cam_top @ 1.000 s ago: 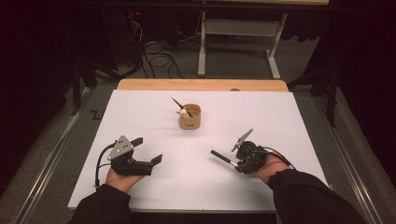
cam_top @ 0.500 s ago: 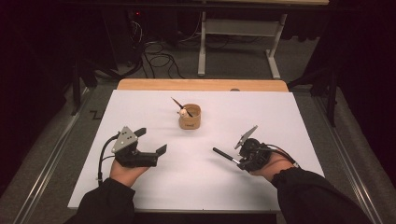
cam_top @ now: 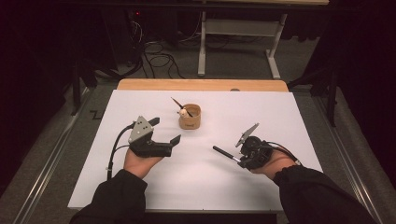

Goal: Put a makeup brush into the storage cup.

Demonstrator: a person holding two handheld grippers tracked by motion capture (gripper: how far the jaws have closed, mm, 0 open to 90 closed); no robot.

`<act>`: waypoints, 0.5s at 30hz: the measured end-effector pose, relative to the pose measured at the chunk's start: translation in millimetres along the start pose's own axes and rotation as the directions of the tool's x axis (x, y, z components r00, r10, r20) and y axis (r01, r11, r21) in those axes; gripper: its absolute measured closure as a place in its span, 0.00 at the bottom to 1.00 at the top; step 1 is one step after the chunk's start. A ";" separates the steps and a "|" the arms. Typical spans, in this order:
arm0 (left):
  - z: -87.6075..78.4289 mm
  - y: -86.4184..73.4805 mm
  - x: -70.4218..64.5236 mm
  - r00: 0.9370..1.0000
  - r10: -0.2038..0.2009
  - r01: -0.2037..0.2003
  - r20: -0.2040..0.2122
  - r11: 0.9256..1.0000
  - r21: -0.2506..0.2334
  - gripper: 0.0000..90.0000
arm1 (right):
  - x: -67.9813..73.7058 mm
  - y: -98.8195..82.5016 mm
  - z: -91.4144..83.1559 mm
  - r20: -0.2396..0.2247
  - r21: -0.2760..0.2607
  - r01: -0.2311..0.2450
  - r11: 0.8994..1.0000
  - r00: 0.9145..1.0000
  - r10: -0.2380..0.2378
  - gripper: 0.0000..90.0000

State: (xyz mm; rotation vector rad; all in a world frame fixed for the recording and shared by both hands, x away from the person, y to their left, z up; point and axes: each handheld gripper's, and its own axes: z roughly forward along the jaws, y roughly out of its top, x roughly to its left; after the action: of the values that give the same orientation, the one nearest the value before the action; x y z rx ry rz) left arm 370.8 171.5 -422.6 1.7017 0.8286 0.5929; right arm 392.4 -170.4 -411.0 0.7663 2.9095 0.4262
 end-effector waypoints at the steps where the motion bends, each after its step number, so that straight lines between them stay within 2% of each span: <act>1: 0.9 -3.3 -1.6 1.000 0.011 -0.011 -0.002 1.000 0.005 0.04 | -0.2 0.1 -0.2 -0.003 0.003 0.001 1.000 1.000 -0.001 0.86; 6: 3.4 -15.9 -11.0 0.996 0.091 -0.091 -0.004 0.995 0.047 0.04 | 1.5 2.1 0.4 -0.010 0.010 0.019 1.000 1.000 -0.019 0.86; 8: 3.3 -22.4 -15.1 0.994 0.108 -0.108 0.014 0.993 0.054 0.04 | 3.5 3.8 0.3 -0.015 0.006 0.026 1.000 1.000 -0.026 0.86; 9: 3.7 -25.4 -17.0 0.992 0.119 -0.121 0.026 0.991 0.058 0.05 | 4.7 5.0 0.0 -0.013 0.006 0.030 1.000 0.999 -0.030 0.86; 11: 5.3 -29.4 -21.5 0.987 0.157 -0.159 0.025 0.985 0.069 0.05 | 7.2 7.6 -0.9 -0.019 0.008 0.034 0.999 0.999 -0.033 0.86; 15: 6.9 -33.2 -27.7 0.979 0.203 -0.204 0.028 0.976 0.075 0.05 | 10.9 12.0 -4.6 -0.021 0.001 0.043 0.999 0.999 -0.043 0.86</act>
State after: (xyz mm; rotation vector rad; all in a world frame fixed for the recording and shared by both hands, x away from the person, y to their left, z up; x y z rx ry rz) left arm 351.0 151.0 -455.8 1.8755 0.6744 0.6880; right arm 387.7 -156.1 -403.4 0.7026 2.9400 0.4304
